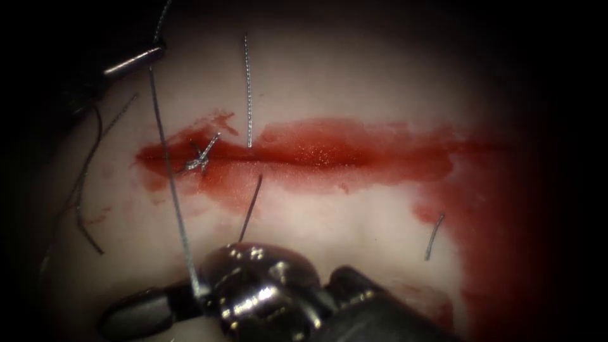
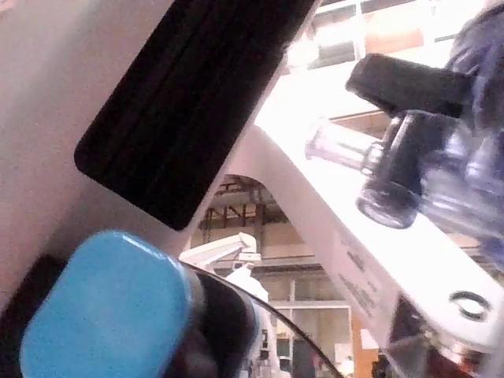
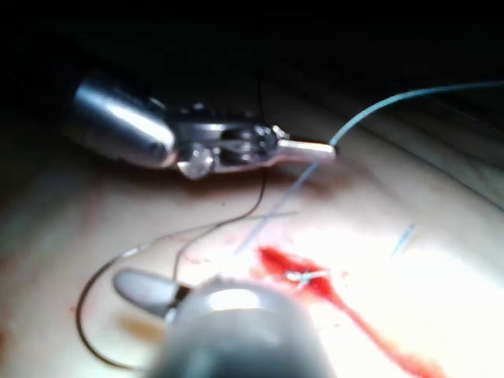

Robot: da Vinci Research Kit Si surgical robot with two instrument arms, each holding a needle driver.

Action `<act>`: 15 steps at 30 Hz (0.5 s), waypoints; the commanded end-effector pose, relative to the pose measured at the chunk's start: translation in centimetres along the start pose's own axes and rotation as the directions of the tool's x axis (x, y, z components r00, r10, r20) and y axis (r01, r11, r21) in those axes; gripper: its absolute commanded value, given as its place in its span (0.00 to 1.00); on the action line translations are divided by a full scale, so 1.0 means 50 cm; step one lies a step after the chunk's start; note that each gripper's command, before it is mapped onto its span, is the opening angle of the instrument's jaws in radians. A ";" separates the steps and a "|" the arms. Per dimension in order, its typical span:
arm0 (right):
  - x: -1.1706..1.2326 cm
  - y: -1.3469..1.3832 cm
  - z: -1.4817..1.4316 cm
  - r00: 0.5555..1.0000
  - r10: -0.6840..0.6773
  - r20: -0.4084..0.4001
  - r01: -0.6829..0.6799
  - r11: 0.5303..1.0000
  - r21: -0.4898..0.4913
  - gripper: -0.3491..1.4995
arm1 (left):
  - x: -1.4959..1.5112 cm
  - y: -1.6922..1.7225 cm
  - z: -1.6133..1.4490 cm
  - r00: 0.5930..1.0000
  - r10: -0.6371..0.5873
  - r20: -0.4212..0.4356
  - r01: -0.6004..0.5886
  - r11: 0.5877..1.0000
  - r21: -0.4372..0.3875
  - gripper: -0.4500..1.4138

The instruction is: Wound Closure

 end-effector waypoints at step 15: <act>0.0182 -0.0035 -0.0046 0.870 -0.305 -0.386 0.288 0.952 -0.103 0.00 | 0.0041 -0.0051 -0.0026 0.981 -0.012 -0.192 0.004 0.999 -0.043 0.00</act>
